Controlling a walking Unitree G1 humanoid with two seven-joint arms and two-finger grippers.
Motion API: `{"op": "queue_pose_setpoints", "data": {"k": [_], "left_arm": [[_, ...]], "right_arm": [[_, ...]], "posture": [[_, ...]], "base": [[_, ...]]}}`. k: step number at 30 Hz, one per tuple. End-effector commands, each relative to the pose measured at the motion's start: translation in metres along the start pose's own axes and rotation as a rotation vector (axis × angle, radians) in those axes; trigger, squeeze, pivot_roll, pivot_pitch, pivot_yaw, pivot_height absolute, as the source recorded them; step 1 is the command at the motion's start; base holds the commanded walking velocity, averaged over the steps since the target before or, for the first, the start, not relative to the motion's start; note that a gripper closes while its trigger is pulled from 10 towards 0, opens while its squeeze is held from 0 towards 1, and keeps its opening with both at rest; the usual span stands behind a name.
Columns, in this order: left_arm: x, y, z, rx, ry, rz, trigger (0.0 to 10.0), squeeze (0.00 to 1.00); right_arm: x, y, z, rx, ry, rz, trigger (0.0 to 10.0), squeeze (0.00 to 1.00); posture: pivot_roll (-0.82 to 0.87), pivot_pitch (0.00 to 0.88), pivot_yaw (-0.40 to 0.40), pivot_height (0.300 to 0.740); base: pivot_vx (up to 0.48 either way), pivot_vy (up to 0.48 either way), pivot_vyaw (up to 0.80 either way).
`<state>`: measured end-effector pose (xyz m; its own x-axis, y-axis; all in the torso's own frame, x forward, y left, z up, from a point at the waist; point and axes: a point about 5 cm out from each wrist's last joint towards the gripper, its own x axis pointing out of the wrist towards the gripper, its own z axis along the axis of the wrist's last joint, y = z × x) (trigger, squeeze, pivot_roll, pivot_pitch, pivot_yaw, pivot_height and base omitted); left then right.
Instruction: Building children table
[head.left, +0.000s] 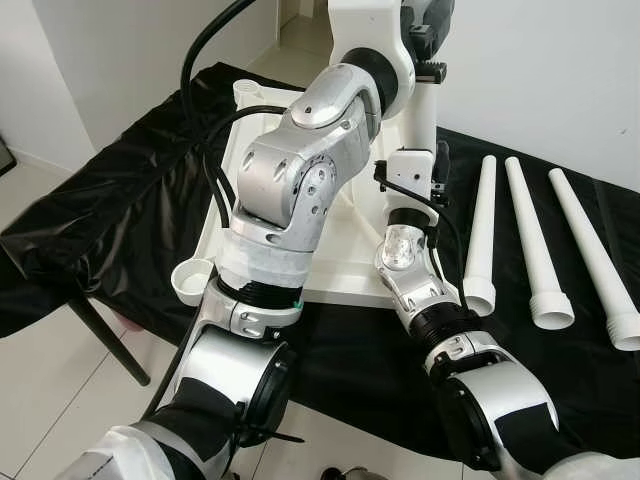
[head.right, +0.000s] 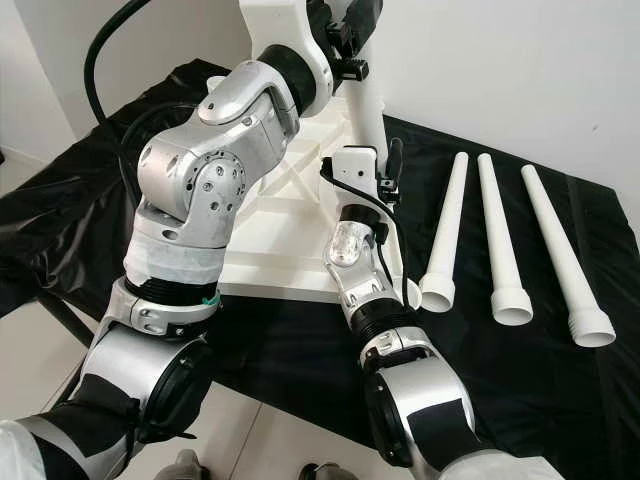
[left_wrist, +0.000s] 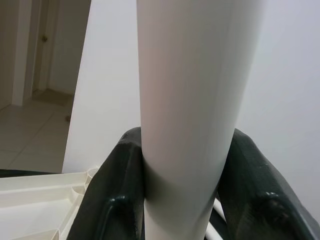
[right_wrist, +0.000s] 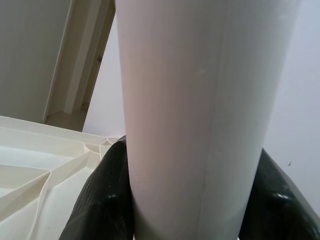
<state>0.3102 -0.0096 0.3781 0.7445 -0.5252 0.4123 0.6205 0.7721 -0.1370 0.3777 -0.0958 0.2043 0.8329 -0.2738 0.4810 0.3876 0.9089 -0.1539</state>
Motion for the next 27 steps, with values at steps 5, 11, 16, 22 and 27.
{"op": "queue_pose_setpoints", "data": {"k": [5,11,16,22,27], "left_arm": [[0.001,-0.018,0.004,-0.02,0.0,-0.087,10.0,1.0],[0.0,-0.018,0.003,-0.067,-0.002,-0.093,10.0,1.0],[0.0,-0.015,0.003,-0.084,-0.002,-0.077,10.0,1.0],[-0.004,0.009,0.005,-0.194,-0.031,-0.035,10.0,0.0],[-0.016,0.034,0.0,-0.196,-0.036,-0.007,10.0,0.0]], "right_arm": [[0.006,-0.003,-0.001,0.014,0.032,-0.026,1.8,0.0],[0.006,-0.001,-0.001,0.039,0.059,-0.013,10.0,0.0],[0.008,-0.003,-0.008,0.076,0.137,-0.017,10.0,0.0],[0.015,-0.002,-0.009,0.183,0.227,0.014,10.0,0.0],[0.018,-0.001,-0.005,0.24,0.225,0.095,10.0,0.0]], "posture": [[0.13,0.049,-0.089,0.74],[0.13,0.048,-0.086,0.74],[0.13,0.048,-0.085,0.74],[0.13,0.047,-0.083,0.74],[0.13,0.043,-0.084,0.74]], "base": [[0.0,0.0,0.0],[0.0,0.0,0.0],[0.0,0.0,0.0],[0.0,0.0,0.0],[0.0,0.0,0.0]]}}
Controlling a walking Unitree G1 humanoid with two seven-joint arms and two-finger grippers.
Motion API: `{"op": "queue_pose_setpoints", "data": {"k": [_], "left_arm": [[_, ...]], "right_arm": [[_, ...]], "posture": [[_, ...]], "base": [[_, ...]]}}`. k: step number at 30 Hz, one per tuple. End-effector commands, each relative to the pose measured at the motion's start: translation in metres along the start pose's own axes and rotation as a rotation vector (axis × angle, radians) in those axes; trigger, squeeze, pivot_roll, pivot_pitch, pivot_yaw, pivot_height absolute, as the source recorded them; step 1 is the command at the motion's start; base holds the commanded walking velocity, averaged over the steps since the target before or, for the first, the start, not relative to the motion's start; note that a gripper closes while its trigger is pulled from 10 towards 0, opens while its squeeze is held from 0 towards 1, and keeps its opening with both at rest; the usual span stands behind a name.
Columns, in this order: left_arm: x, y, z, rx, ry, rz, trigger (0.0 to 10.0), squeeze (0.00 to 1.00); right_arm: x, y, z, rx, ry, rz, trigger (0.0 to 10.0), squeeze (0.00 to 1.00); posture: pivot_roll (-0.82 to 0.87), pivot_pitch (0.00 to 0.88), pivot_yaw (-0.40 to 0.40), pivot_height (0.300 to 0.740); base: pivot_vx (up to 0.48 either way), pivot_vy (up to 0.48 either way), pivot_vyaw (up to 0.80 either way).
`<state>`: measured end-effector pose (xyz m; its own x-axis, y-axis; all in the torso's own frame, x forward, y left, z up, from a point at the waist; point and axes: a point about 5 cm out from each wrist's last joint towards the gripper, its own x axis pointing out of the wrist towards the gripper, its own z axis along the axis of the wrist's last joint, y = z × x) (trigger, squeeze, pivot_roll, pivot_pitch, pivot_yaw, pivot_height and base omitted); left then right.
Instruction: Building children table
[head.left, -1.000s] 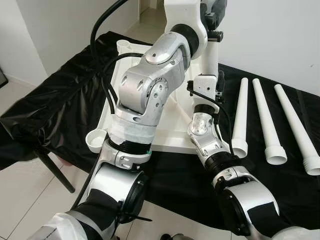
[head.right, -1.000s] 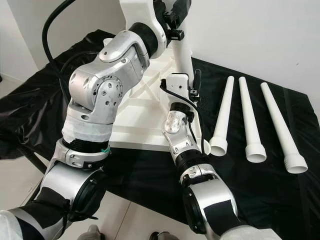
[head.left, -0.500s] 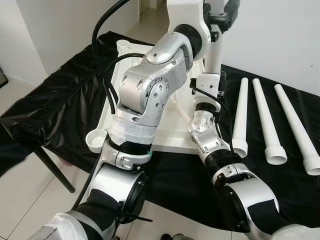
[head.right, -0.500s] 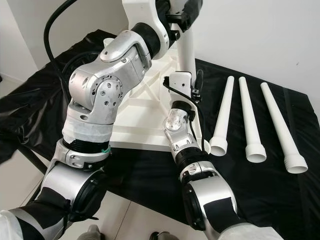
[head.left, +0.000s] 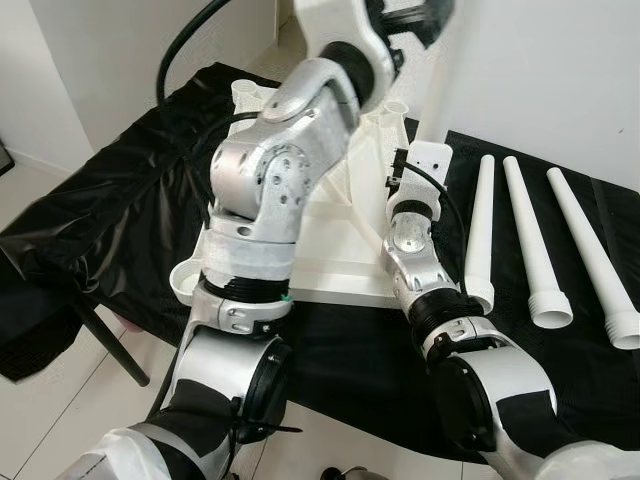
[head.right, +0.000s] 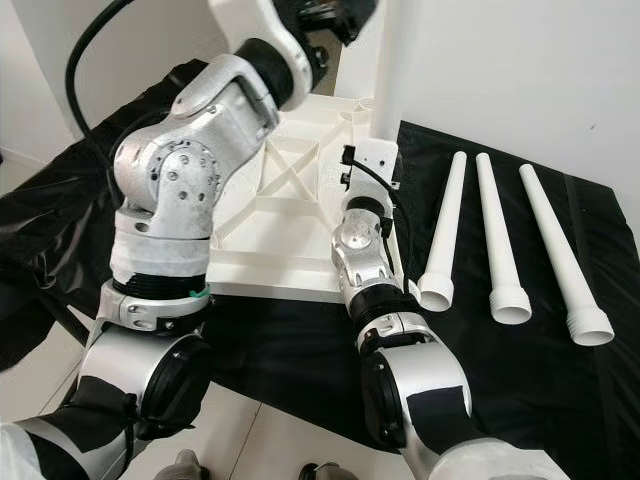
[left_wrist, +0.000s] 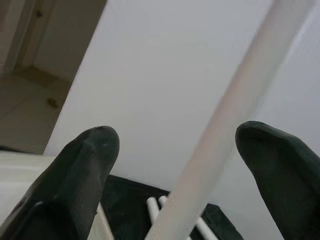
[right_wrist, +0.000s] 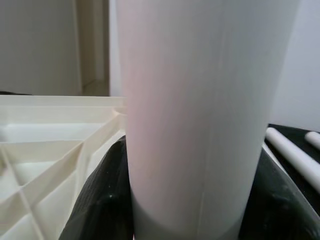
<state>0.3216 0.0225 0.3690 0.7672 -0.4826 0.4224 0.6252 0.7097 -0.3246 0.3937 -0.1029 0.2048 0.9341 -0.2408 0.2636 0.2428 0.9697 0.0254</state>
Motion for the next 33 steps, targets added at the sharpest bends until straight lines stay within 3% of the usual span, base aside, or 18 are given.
{"op": "queue_pose_setpoints", "data": {"k": [1,5,6,9,11,14,16,18,25,33], "left_arm": [[-0.004,0.001,0.0,-0.004,-0.008,-0.051,10.0,0.0],[-0.015,0.018,-0.011,0.041,0.039,-0.034,10.0,0.0],[-0.018,0.019,-0.014,0.051,0.065,-0.057,10.0,0.0],[-0.02,0.019,-0.016,0.053,0.082,-0.075,10.0,0.0],[-0.025,0.016,-0.02,0.077,0.11,-0.144,10.0,0.0],[-0.027,0.015,-0.022,0.106,0.12,-0.171,10.0,0.0],[-0.032,0.012,-0.03,0.206,0.16,-0.228,10.0,0.0],[-0.034,0.011,-0.032,0.231,0.173,-0.252,10.0,0.0],[-0.044,0.002,-0.036,0.298,0.196,-0.4,10.0,0.0],[-0.048,-0.005,-0.036,0.322,0.198,-0.485,10.0,0.0]], "right_arm": [[0.002,0.0,0.004,0.012,-0.003,0.019,10.0,0.0],[0.002,0.002,0.01,0.094,-0.013,0.144,10.0,0.0],[0.001,0.002,0.011,0.097,-0.017,0.21,10.0,0.0],[0.0,0.002,0.012,0.094,-0.018,0.254,10.0,0.0],[-0.002,0.001,0.012,0.064,-0.025,0.352,10.0,0.0],[-0.003,0.0,0.011,0.054,-0.026,0.399,10.0,0.0],[-0.008,-0.003,0.009,0.028,-0.017,0.521,10.0,0.0],[-0.01,-0.005,0.008,0.005,-0.011,0.56,10.0,0.0],[-0.024,-0.009,0.001,-0.077,0.006,0.748,10.0,0.0],[-0.038,-0.003,0.003,-0.092,-0.013,0.9,10.0,0.0]], "posture": [[0.13,0.043,-0.084,0.74],[0.13,0.041,-0.086,0.74],[0.13,0.041,-0.088,0.74],[0.12,0.041,-0.088,0.74],[0.12,0.038,-0.089,0.74],[0.12,0.036,-0.09,0.74],[0.11,0.033,-0.09,0.74],[0.11,0.031,-0.089,0.74],[0.11,0.026,-0.088,0.74],[0.11,0.022,-0.088,0.74]], "base": [[0.0,0.0,0.0],[0.0,0.0,0.0],[0.0,0.0,0.0],[0.0,0.0,0.0],[0.0,0.0,0.0],[0.0,0.0,0.0],[0.0,0.0,0.0],[0.0,0.0,0.0],[0.0,0.0,0.0],[0.0,0.0,0.0]]}}
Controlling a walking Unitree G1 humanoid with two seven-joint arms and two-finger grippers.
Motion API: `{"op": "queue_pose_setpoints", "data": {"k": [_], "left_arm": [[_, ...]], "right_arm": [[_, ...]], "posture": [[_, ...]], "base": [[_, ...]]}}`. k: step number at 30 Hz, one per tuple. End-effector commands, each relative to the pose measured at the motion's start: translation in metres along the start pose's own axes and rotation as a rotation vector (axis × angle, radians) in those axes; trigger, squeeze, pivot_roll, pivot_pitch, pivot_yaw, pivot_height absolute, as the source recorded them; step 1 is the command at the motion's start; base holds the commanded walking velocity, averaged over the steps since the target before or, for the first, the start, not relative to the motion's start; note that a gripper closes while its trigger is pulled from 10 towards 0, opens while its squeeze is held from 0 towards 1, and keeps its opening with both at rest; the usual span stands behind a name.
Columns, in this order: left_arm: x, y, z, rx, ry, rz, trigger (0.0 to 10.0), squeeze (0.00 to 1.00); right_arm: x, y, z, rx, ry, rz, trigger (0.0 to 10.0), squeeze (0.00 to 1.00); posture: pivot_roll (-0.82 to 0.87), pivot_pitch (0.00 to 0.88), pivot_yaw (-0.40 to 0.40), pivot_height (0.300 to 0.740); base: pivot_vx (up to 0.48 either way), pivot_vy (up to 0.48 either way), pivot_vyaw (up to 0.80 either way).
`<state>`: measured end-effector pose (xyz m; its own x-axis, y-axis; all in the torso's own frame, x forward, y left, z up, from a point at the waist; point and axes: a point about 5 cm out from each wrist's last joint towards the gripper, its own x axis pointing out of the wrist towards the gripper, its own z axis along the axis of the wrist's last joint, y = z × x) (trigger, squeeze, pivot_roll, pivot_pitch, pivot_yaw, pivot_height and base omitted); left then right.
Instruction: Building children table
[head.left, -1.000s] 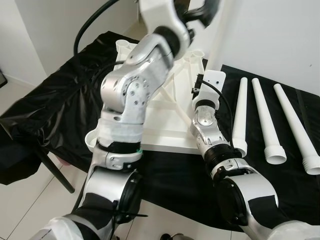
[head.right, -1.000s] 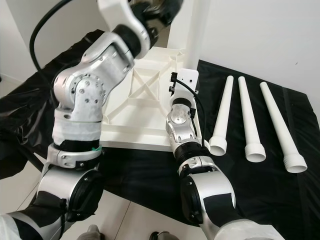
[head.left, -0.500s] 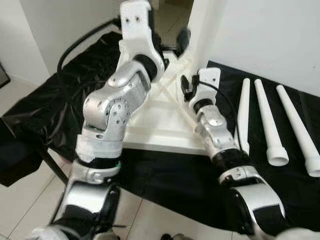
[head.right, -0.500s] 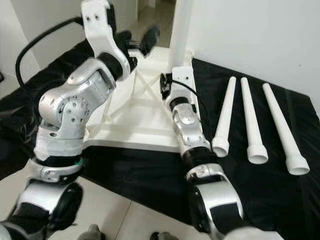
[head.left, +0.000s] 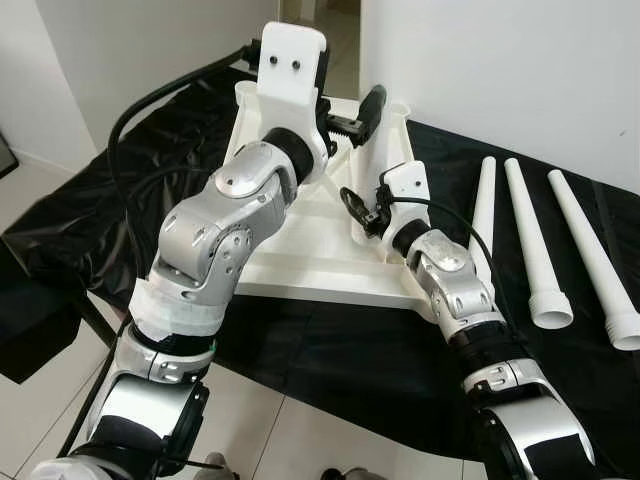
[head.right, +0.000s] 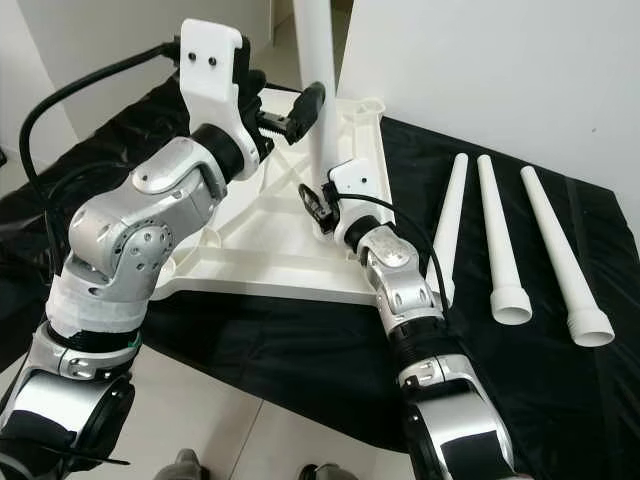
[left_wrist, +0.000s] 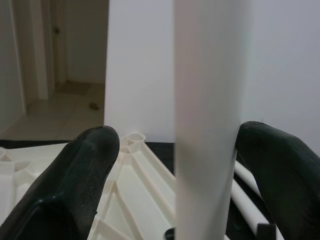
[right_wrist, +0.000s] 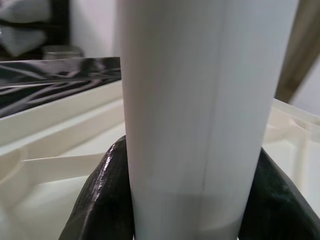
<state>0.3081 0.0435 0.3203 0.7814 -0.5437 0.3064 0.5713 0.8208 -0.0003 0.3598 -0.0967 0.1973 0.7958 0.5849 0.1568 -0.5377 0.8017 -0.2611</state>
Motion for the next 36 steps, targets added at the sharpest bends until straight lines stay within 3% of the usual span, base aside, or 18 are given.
{"op": "queue_pose_setpoints", "data": {"k": [1,11,12,14,15,16,19,33,34,36], "left_arm": [[-0.006,-0.029,0.001,0.015,-0.014,-0.479,10.0,0.0],[-0.008,-0.035,0.005,-0.081,-0.024,-0.562,10.0,0.0],[-0.009,-0.035,0.008,-0.126,-0.032,-0.579,7.9,0.0],[-0.009,-0.035,0.008,-0.126,-0.032,-0.579,7.9,0.0],[-0.011,-0.035,0.012,-0.188,-0.048,-0.601,0.0,0.0],[-0.011,-0.035,0.012,-0.188,-0.048,-0.601,0.0,0.0],[-0.016,-0.037,0.017,-0.293,-0.071,-0.659,0.0,0.0],[-0.014,-0.03,0.012,-0.328,-0.053,-0.658,0.0,0.0],[-0.014,-0.029,0.012,-0.329,-0.048,-0.641,10.0,0.0],[-0.014,-0.028,0.015,-0.337,-0.045,-0.606,10.0,0.0]], "right_arm": [[-0.003,0.004,0.002,-0.009,-0.014,0.049,10.0,0.0],[-0.007,0.008,0.007,-0.015,-0.035,0.129,10.0,0.0],[-0.008,0.007,0.007,-0.015,-0.033,0.13,10.0,0.0],[-0.008,0.007,0.007,-0.015,-0.033,0.13,10.0,0.0],[-0.008,0.007,0.006,-0.016,-0.031,0.129,10.0,0.0],[-0.008,0.007,0.006,-0.016,-0.031,0.129,10.0,0.0],[-0.01,0.006,0.006,-0.013,-0.033,0.13,10.0,0.0],[-0.012,0.005,0.007,0.036,-0.036,0.107,10.0,0.0],[-0.011,0.004,0.008,0.05,-0.044,0.092,10.0,1.0],[-0.011,0.004,0.01,0.069,-0.056,0.066,10.0,1.0]], "posture": [[0.11,0.022,-0.086,0.74],[0.1,0.027,-0.08,0.74],[0.1,0.03,-0.079,0.74],[0.1,0.03,-0.079,0.74],[0.1,0.032,-0.078,0.74],[0.1,0.032,-0.078,0.74],[0.1,0.034,-0.074,0.74],[0.1,0.035,-0.068,0.74],[0.1,0.036,-0.067,0.74],[0.1,0.036,-0.069,0.74]], "base": [[0.0,0.0,0.0],[0.0,0.0,0.0],[0.0,0.0,0.0],[0.0,0.0,0.0],[0.0,0.0,0.0],[0.0,0.0,0.0],[0.0,0.0,0.0],[0.0,0.0,0.0],[0.0,0.0,0.0],[0.0,0.0,0.0]]}}
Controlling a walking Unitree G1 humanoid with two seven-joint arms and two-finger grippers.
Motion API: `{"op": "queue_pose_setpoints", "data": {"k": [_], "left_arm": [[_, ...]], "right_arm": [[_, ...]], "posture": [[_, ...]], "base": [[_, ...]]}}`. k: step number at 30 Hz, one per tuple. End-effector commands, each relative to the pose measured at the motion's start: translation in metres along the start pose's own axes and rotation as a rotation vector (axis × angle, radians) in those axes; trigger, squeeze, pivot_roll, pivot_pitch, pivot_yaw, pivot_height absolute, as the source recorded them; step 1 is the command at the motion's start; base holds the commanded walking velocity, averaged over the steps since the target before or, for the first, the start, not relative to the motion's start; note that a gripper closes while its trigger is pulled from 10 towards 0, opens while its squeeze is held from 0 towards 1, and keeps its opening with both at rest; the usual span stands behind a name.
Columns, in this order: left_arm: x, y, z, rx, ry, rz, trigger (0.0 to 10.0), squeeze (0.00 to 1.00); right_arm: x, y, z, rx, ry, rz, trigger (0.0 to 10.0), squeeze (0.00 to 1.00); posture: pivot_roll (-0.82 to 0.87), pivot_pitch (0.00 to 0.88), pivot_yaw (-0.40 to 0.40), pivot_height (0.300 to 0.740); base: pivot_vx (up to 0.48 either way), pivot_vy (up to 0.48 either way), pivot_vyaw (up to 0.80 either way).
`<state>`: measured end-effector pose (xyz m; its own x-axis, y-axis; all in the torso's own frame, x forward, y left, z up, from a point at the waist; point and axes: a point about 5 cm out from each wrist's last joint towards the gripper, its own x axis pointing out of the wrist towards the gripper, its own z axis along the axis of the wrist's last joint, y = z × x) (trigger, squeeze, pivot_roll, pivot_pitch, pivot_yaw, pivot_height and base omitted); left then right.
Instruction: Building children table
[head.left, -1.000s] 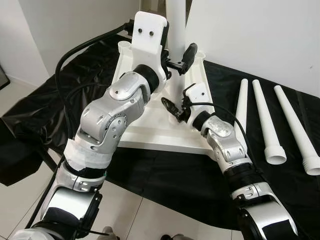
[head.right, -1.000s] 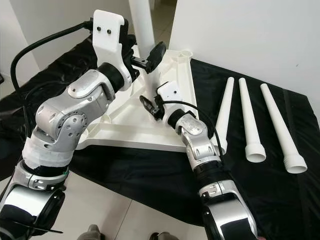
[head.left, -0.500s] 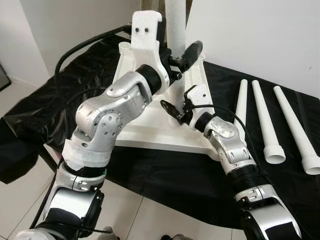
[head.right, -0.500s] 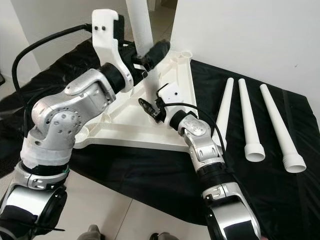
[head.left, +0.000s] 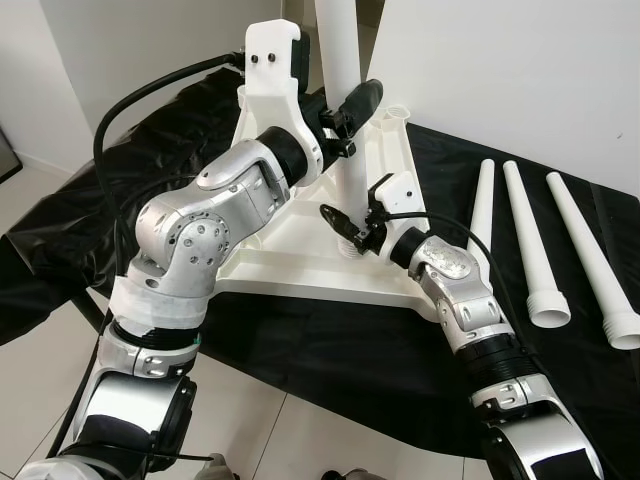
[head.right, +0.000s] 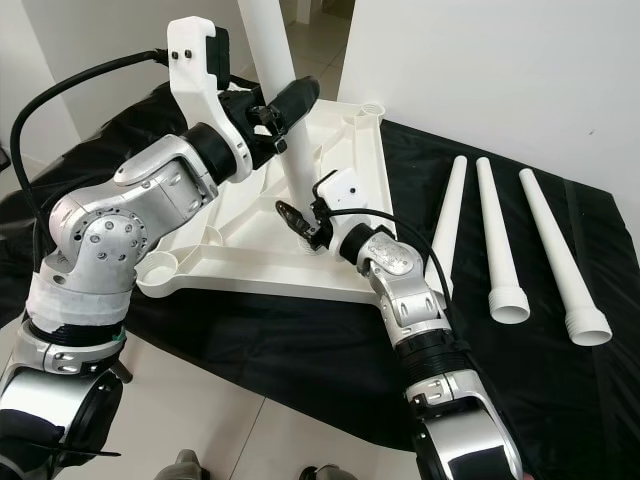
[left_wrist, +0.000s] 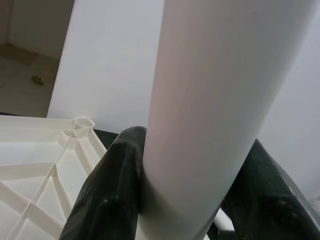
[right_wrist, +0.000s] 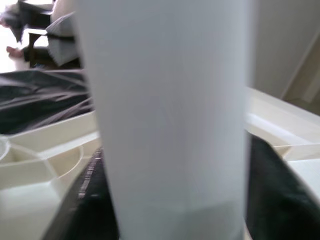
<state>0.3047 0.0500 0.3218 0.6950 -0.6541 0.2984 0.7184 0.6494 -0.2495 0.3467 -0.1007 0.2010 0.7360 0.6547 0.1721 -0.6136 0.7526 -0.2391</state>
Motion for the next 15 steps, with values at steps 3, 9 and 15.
{"op": "queue_pose_setpoints", "data": {"k": [3,9,15], "left_arm": [[-0.003,-0.034,0.002,-0.027,-0.005,-0.456,10.0,0.0],[0.015,-0.026,0.015,-0.003,0.001,-0.23,10.0,0.0],[0.023,-0.016,0.021,0.075,-0.006,-0.073,10.0,0.0]], "right_arm": [[0.002,0.001,0.004,0.036,-0.023,-0.029,10.0,1.0],[0.006,0.008,0.007,0.004,-0.035,-0.07,10.0,1.0],[0.012,0.014,0.007,-0.092,-0.007,-0.101,10.0,0.0]], "posture": [[0.1,0.036,-0.069,0.74],[0.1,0.039,-0.076,0.74],[0.11,0.041,-0.083,0.74]], "base": [[0.0,0.0,0.0],[0.0,0.0,0.0],[0.0,0.0,0.0]]}}
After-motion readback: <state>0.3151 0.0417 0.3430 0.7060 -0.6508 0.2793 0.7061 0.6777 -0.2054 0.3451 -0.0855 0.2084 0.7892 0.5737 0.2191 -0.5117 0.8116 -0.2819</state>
